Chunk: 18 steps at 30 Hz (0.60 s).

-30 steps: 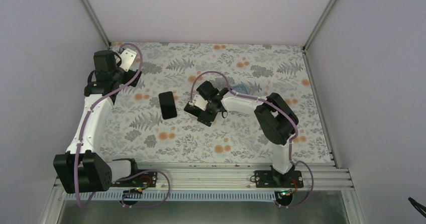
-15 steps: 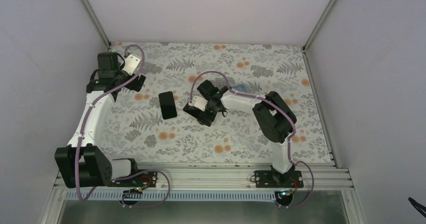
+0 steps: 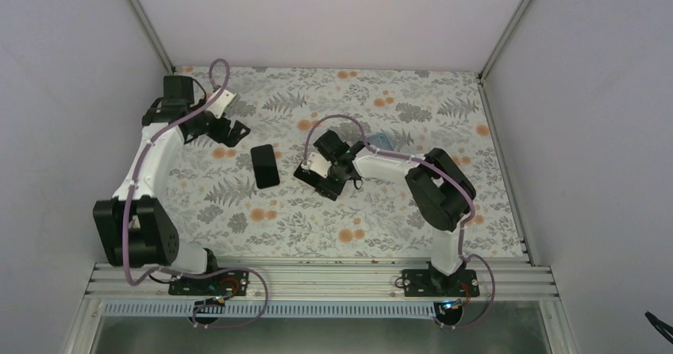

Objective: Take the phone out of the phone case
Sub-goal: Pick up the phone at the center of the board.

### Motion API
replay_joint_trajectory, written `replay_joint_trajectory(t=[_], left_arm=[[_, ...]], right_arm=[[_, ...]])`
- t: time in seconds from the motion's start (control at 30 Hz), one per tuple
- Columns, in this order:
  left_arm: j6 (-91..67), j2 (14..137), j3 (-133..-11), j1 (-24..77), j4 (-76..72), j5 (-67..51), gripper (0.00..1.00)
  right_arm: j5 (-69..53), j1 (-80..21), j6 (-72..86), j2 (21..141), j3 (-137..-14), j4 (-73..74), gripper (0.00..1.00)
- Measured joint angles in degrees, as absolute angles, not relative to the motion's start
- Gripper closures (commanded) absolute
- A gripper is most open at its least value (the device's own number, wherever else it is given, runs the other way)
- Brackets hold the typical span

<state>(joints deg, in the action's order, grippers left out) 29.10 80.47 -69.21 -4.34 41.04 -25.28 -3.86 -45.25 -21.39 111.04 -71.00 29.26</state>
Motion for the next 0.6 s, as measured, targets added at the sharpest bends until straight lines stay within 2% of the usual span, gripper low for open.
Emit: replay_joint_trajectory(t=[0.3, 0.6], left_arm=[[34.0, 103.7, -87.1, -2.3, 59.0, -48.8, 0.1], [37.9, 121.4, -101.1, 1.7, 73.1, -58.9, 0.1]], right_arm=[[3.0, -45.3, -21.4, 101.8, -70.5, 31.4, 0.42], [5.3, -46.2, -21.4, 99.8, -76.3, 31.3, 0.43]])
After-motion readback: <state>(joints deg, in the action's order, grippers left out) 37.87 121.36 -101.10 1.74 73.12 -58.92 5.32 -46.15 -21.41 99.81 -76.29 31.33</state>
